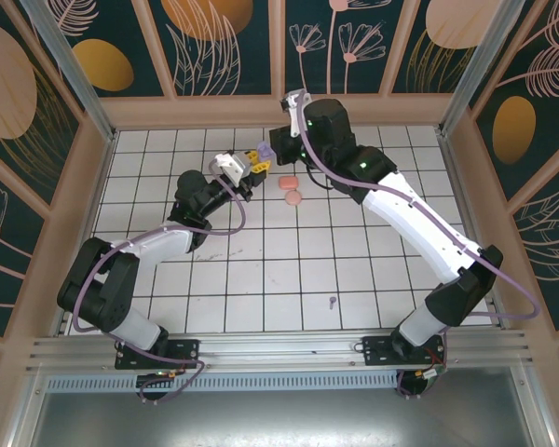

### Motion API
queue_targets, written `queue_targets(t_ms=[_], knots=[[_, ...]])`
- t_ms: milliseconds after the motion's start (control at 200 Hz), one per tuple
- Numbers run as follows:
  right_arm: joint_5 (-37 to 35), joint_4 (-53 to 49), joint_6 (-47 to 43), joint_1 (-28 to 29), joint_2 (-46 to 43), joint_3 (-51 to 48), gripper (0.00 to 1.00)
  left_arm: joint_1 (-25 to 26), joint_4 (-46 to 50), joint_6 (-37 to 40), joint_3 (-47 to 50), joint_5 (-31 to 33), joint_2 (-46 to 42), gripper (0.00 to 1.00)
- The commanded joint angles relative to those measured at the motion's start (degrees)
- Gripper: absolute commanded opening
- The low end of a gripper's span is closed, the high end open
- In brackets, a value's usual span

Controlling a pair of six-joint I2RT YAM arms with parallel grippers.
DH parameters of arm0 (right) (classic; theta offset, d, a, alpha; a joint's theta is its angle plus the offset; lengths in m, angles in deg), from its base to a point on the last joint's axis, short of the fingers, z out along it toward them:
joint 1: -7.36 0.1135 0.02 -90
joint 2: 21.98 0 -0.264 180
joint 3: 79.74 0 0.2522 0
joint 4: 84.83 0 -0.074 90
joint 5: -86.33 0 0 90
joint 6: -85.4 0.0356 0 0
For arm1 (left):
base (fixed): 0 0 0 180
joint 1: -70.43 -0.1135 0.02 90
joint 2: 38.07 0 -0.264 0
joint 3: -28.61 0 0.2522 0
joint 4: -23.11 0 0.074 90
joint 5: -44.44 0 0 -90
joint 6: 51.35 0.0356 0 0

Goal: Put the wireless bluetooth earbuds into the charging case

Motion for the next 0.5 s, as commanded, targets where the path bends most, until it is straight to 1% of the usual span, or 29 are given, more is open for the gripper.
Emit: queue_targets(t_ms=[0,495], knots=[[0.39,2.98,-0.89,0.37,1.63,-0.56,0.11,0.53,-0.08,1.27,-1.86,-1.03,0.29,0.0],[-0.92,4.47,-0.68,0.48,2.53,-3.55,0.09,0.62,-0.07,1.41,-1.34,-1.21,-1.32,0.0]])
